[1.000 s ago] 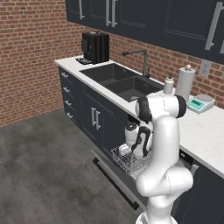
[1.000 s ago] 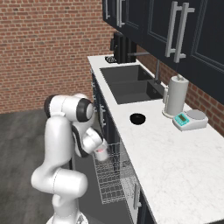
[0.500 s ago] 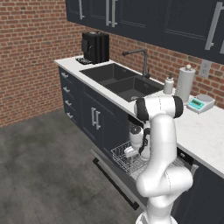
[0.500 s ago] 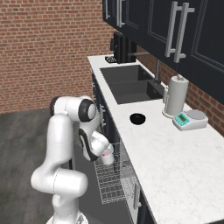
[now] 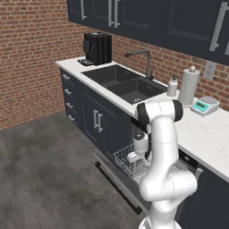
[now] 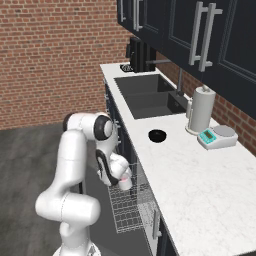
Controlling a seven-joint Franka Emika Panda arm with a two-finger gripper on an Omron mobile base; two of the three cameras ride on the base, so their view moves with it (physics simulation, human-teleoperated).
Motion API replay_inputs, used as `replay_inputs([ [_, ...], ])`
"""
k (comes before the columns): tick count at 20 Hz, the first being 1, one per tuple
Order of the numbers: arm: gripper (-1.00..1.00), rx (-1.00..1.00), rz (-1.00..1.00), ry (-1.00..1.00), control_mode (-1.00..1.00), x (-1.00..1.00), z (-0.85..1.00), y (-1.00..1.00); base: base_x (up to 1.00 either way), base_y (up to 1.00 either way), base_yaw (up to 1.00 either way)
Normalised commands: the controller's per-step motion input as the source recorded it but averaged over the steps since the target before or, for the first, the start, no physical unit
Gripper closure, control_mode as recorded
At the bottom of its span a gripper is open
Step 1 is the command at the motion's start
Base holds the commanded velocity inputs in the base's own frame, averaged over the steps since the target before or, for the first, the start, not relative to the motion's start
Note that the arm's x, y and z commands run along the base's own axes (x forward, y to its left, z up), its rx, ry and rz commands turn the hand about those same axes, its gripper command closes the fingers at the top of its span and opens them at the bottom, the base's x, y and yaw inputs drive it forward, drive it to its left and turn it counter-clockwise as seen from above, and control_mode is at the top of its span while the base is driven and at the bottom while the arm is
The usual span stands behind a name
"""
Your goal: Pick up the cup and bowl from the counter, place them in the dishwasher, and close the dishwasher door.
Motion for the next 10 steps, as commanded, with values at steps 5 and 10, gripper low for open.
replay_inputs([
  [5,1.00,0.00,0.00,0.00,-1.00,0.34,-0.30,0.00,0.00,0.00,0.00],
  [10,-1.00,0.00,0.00,0.00,-1.00,0.31,-0.33,0.00,0.00,0.00,0.00],
])
